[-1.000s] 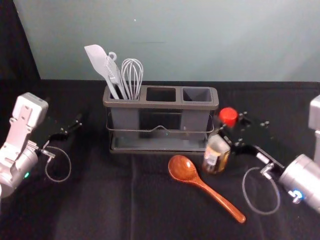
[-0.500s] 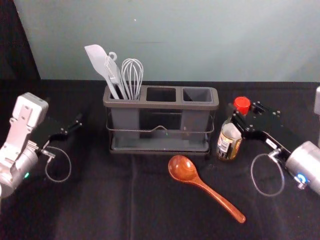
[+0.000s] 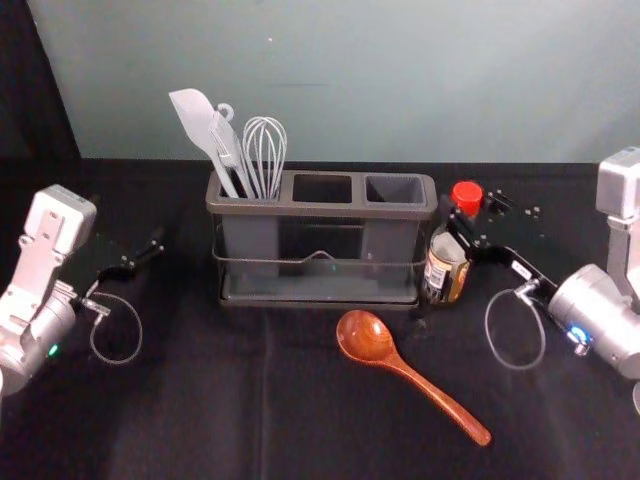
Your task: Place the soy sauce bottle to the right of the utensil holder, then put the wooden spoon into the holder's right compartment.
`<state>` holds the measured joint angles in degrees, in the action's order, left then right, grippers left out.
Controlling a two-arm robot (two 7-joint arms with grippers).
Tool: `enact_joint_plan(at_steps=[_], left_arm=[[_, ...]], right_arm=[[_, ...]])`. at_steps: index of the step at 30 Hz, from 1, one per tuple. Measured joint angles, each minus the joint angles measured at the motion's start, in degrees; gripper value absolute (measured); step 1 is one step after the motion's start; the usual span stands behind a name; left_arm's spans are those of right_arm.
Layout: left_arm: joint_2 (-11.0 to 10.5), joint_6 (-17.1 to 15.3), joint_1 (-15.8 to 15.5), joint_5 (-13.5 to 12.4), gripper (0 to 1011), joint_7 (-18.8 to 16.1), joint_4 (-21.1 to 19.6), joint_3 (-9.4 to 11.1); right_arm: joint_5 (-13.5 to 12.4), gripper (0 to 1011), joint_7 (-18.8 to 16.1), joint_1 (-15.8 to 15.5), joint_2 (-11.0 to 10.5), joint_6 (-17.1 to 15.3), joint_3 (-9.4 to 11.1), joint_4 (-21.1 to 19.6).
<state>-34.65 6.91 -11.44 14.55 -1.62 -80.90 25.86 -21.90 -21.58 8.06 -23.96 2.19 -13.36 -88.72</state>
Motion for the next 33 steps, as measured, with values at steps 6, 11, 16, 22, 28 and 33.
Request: enact_joint_plan(at_steps=[6,11,16,22,28,33], left_arm=[[0.0,0.0,0.0,0.0,1000,0.0,0.0,0.0],[0.0,0.0,0.0,0.0,1000,0.0,0.0,0.0],[0.0,0.0,0.0,0.0,1000,0.0,0.0,0.0],[0.0,0.0,0.0,0.0,1000,0.0,0.0,0.0],[0.0,0.0,0.0,0.0,1000,0.0,0.0,0.0],[0.0,0.0,0.0,0.0,1000,0.0,0.0,0.0]], right_arm=[[0.0,390,0.1,1.0,0.8,-0.1,0.0,1.1],[0.0,390,0.2,1.6,1.2,-0.4,-0.1,1.7],[0.2,390,0.5,1.8,1.6,-0.7,-0.2,2.2],[0.2,557,1.2,1.8,2.0,-1.1,0.0,2.5],[-0.3,732,1.3,0.9,1.8,-1.4,0.9,0.9],[-1.5,880,1.6,-1.4,0.8,-1.4,2.6,-2.9]])
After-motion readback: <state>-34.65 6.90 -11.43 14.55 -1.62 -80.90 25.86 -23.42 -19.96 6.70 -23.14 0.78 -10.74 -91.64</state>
